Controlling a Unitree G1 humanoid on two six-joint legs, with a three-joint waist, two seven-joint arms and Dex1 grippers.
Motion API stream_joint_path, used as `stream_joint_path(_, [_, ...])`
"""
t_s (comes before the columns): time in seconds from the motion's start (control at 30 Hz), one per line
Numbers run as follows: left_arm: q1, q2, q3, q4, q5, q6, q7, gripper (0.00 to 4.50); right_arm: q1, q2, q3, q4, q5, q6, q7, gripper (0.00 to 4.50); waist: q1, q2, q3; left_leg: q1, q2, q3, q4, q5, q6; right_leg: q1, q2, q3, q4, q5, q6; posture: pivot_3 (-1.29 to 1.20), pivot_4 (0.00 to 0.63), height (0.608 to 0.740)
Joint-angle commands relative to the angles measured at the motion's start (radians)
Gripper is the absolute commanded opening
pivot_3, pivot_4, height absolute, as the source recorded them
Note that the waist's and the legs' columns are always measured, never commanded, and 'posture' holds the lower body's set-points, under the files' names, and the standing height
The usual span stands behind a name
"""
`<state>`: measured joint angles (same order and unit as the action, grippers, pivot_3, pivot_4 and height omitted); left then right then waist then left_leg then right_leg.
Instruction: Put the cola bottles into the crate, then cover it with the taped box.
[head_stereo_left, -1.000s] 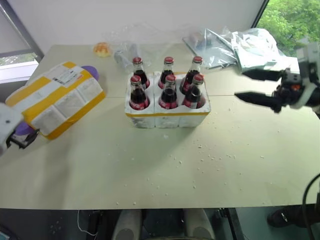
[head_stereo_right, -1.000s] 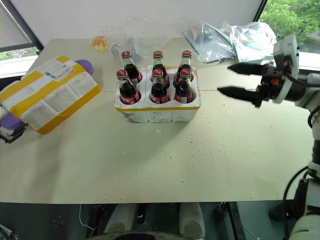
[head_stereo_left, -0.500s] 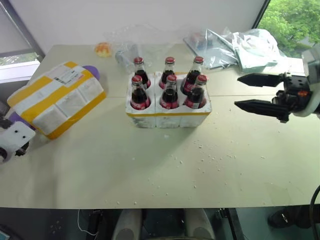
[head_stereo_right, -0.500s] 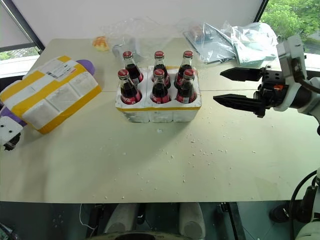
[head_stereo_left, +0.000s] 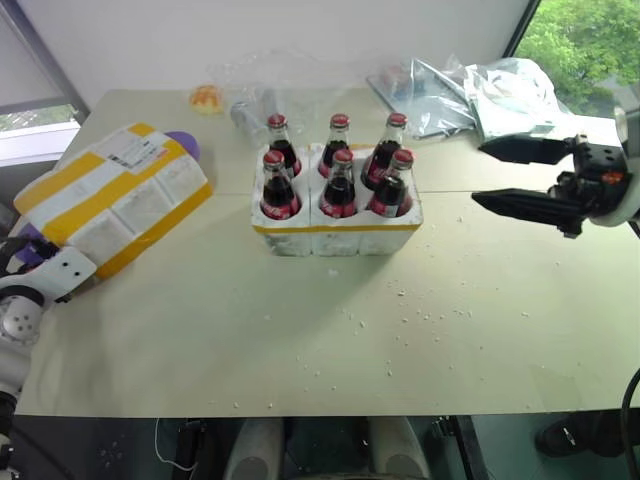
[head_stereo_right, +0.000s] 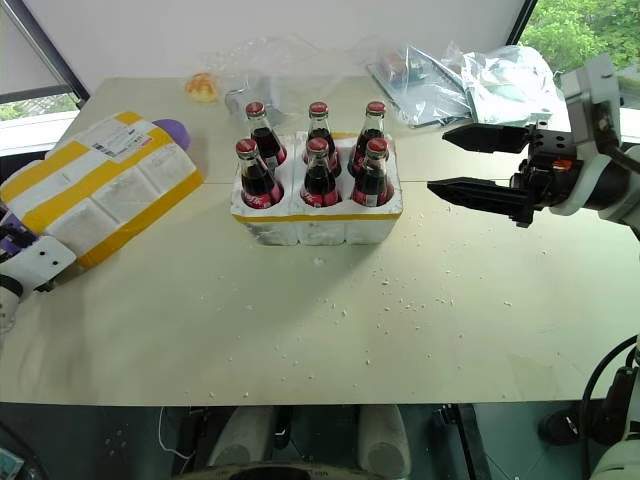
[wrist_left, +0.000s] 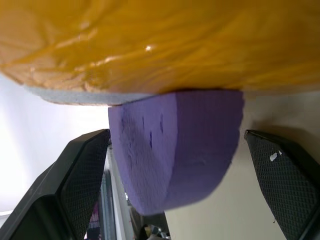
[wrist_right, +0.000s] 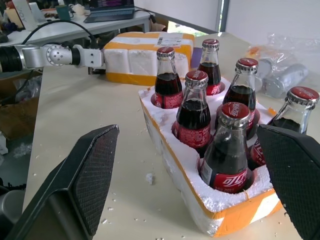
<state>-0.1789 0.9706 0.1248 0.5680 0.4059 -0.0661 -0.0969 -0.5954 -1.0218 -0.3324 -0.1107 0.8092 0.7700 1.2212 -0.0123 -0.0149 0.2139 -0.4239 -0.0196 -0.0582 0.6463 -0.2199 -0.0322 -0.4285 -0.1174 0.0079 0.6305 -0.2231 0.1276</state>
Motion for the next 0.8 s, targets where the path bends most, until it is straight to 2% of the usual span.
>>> stream_joint_path(0.03, [-0.031, 0.022, -0.018, 0.036, 0.013, -0.035, 0.018, 3.29, -0.012, -0.007, -0.027, -0.025, 0.024, -0.006, -0.008, 4.5, 0.0, 0.0, 0.0, 0.0, 0.0, 0.0, 0.0, 0.0, 0.0, 0.0, 0.0, 0.0, 0.0, 0.0, 0.0, 0.0, 0.15, 0.737])
stream_joint_path(0.17, [-0.054, 0.028, -0.033, 0.057, 0.012, -0.05, 0.023, 1.24, -0.003, 0.0, -0.027, -0.032, 0.029, -0.005, -0.018, 4.5, 0.002, 0.001, -0.001, 0.0, 0.0, 0.0, 0.0, 0.0, 0.0, 0.0, 0.0, 0.0, 0.0, 0.0, 0.0, 0.0, 0.15, 0.737])
stream_joint_path(0.2, [-0.058, 0.029, -0.034, 0.06, 0.011, -0.05, 0.024, 0.8, -0.001, 0.001, -0.027, -0.033, 0.029, -0.005, -0.019, 4.5, 0.002, 0.001, -0.001, 0.0, 0.0, 0.0, 0.0, 0.0, 0.0, 0.0, 0.0, 0.0, 0.0, 0.0, 0.0, 0.0, 0.15, 0.737])
stream_joint_path(0.23, [-0.06, 0.031, -0.035, 0.062, 0.011, -0.048, 0.025, 0.55, 0.001, 0.002, -0.028, -0.035, 0.031, -0.005, -0.021, 4.5, 0.001, 0.001, -0.001, 0.0, 0.0, 0.0, 0.0, 0.0, 0.0, 0.0, 0.0, 0.0, 0.0, 0.0, 0.0, 0.0, 0.15, 0.737])
stream_joint_path(0.4, [-0.062, 0.054, -0.025, 0.06, 0.004, -0.038, 0.025, 0.5, 0.012, -0.001, -0.03, -0.036, 0.04, -0.002, -0.025, 4.5, 0.0, 0.001, -0.001, 0.001, 0.0, 0.0, 0.0, 0.0, 0.0, 0.0, 0.0, 0.0, 0.0, 0.0, 0.0, 0.0, 0.15, 0.737])
stream_joint_path(0.6, [-0.096, 0.141, 0.046, -0.042, -0.053, -0.041, -0.047, 0.5, 0.041, -0.034, -0.024, 0.0, 0.033, 0.019, 0.008, 4.5, 0.001, 0.0, -0.001, 0.0, 0.0, 0.0, 0.0, 0.0, 0.0, 0.0, 0.0, 0.0, 0.0, 0.0, 0.0, 0.0, 0.15, 0.737])
stream_joint_path(0.7, [-0.169, 0.179, 0.061, -0.074, -0.094, -0.063, -0.099, 0.5, 0.036, -0.02, -0.019, 0.009, -0.003, -0.019, -0.016, 4.5, 0.002, 0.0, -0.002, 0.0, 0.0, 0.0, 0.0, 0.0, 0.0, 0.0, 0.0, 0.0, 0.0, 0.0, 0.0, 0.0, 0.15, 0.737])
stream_joint_path(0.8, [-0.324, 0.2, 0.032, -0.103, -0.133, -0.131, -0.188, 0.5, 0.046, -0.008, -0.009, 0.011, -0.015, -0.037, -0.018, 4.5, 0.005, 0.0, -0.002, 0.0, 0.0, 0.0, 0.0, 0.0, 0.0, 0.0, 0.0, -0.001, 0.0, 0.0, 0.0, 0.0, 0.15, 0.737])
